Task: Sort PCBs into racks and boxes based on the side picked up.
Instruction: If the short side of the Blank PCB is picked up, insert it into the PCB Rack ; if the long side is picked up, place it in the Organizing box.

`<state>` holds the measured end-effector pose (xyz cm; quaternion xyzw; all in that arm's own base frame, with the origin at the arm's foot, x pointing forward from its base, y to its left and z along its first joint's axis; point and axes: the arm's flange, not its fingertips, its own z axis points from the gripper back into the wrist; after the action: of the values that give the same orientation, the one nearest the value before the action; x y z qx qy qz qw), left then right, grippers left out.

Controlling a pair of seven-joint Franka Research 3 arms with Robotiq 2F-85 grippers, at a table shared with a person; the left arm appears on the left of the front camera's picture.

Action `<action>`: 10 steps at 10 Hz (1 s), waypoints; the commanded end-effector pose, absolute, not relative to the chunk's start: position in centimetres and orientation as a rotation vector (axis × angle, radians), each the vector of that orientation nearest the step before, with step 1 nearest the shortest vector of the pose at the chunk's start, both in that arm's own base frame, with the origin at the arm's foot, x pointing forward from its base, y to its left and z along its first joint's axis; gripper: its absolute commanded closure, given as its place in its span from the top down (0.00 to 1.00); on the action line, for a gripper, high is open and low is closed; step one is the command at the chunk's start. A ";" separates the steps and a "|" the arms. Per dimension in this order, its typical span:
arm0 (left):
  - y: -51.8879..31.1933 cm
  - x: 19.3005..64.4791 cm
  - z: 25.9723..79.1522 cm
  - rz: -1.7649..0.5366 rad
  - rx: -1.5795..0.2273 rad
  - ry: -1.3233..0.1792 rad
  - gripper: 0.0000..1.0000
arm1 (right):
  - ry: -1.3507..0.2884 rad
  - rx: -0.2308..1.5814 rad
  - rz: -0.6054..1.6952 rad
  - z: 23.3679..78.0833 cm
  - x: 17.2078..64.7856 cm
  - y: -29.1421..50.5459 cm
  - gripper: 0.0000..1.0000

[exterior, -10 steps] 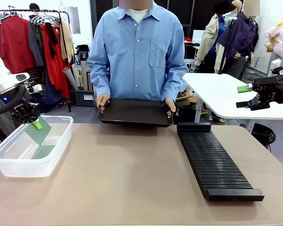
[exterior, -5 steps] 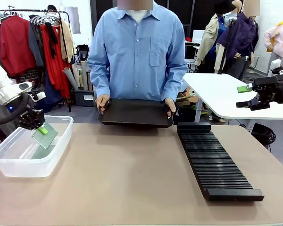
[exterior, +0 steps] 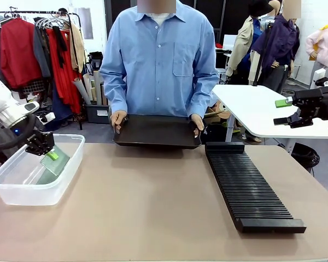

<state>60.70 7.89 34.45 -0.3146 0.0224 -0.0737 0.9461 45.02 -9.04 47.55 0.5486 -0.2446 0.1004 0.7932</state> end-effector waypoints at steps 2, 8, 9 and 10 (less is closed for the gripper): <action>8.4 61.8 33.3 -0.155 -0.703 0.062 0.00 | -0.531 1.187 0.222 47.8 45.0 -9.0 1.00; 8.4 61.3 34.0 -0.104 -0.678 0.064 0.76 | -0.531 1.187 0.222 47.8 45.0 -9.0 1.00; 8.4 61.1 34.6 -0.088 -0.664 0.067 0.96 | -0.531 1.187 0.222 47.8 45.0 -9.0 1.00; 8.2 60.8 35.4 -0.065 -0.633 0.068 1.00 | -0.531 1.187 0.222 47.8 45.0 -9.0 1.00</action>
<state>61.60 8.60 34.55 -0.3196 0.0303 -0.0494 0.9458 45.02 -9.05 47.55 0.5486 -0.2446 0.1004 0.7932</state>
